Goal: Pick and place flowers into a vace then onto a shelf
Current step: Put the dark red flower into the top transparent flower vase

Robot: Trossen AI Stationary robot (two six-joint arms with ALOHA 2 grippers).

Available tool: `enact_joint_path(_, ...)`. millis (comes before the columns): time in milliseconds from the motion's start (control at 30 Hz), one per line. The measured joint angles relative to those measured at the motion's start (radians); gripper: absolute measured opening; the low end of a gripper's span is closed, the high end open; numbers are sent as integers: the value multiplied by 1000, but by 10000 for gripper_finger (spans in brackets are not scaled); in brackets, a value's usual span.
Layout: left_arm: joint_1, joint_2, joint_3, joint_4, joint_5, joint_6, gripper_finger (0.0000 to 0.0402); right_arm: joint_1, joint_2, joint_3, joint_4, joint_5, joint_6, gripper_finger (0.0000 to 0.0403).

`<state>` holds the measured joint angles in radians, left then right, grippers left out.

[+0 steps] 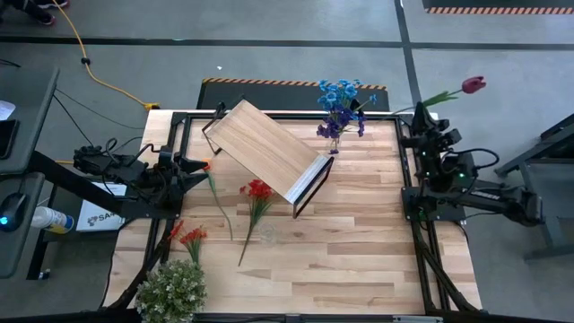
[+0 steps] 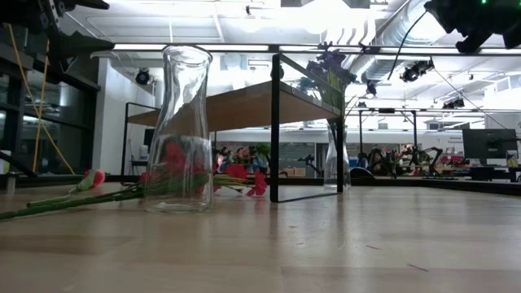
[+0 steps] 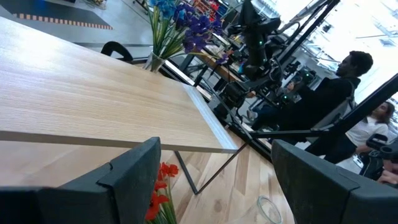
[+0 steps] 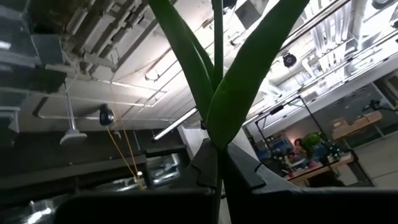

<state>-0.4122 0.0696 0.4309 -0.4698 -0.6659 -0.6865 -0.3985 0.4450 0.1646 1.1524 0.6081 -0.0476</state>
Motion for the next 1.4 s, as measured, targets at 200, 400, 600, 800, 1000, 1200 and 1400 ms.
enact_joint_path(200, 0, 0, 0, 0, 0, 0, 337, -31, 0, -31, 49, -25, 63, 0)
enact_joint_path(400, 0, 0, 0, 0, -24, 0, 337, -71, 41, -31, 106, -73, 117, 0)
enact_joint_path(600, 0, 0, 0, 0, -29, 0, 337, -114, 140, -20, 223, -128, 156, 0)
enact_joint_path(800, 0, 0, 0, 4, -28, -4, 337, -150, 276, 50, 218, -151, 166, 0)
enact_joint_path(1000, 0, 0, 0, 4, -28, -4, 337, -201, 391, 80, 219, -161, 210, 0)
enact_joint_path(1200, 0, 0, 0, 4, -28, -4, 337, -231, 463, 80, 221, -184, 272, 0)
enact_joint_path(1400, 0, 0, 0, 4, -28, -4, 337, -230, 493, 80, 221, -189, 280, 0)
